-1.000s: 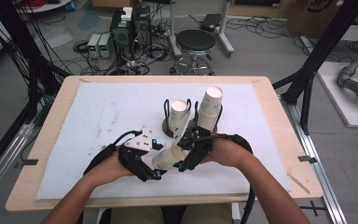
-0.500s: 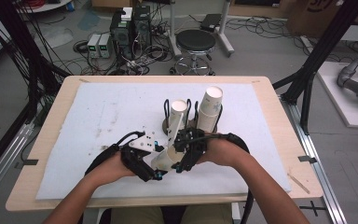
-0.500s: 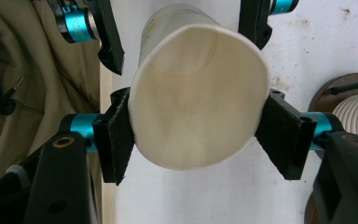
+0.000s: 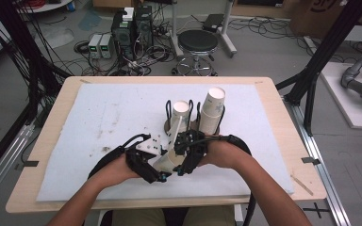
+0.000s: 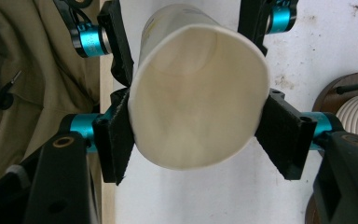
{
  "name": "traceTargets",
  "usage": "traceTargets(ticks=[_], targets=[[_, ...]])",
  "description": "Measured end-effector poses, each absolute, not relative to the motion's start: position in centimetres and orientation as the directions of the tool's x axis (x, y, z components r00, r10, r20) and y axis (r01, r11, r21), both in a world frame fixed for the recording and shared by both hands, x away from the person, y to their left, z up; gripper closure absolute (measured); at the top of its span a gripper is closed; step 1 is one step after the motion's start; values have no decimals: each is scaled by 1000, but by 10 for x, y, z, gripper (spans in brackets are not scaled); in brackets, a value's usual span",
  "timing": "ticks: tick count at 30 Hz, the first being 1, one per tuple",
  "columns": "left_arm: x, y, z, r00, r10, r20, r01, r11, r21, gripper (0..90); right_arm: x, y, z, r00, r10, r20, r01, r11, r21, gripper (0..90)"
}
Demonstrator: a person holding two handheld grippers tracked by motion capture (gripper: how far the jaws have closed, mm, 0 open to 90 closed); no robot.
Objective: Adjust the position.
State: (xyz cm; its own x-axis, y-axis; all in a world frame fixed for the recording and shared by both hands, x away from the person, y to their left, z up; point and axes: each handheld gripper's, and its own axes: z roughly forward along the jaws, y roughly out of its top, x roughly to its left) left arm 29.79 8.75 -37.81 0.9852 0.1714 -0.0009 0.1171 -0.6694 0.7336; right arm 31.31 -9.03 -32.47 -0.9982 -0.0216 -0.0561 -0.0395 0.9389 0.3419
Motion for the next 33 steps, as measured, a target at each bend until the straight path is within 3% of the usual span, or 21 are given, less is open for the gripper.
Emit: traceTargets(ticks=[9, 18, 25, 33], targets=[[297, 85, -379, 991, 136, -5, 97, -683, 724, 359, 312, -87, -326, -998, -39, -53, -55, 939, 340, 338], [298, 86, -380, 991, 136, 1, 93, -678, 729, 364, 313, -87, -327, -999, -14, -38, -27, 931, 363, 318], [301, 98, -385, 982, 188, -14, 129, -620, 773, 360, 317, -101, -323, -999, 54, -7, 43, 857, 514, 242], [302, 123, -394, 968, 243, -59, 174, -486, 857, 352, 317, -138, -318, -988, 151, -2, 99, 657, 748, 221]])
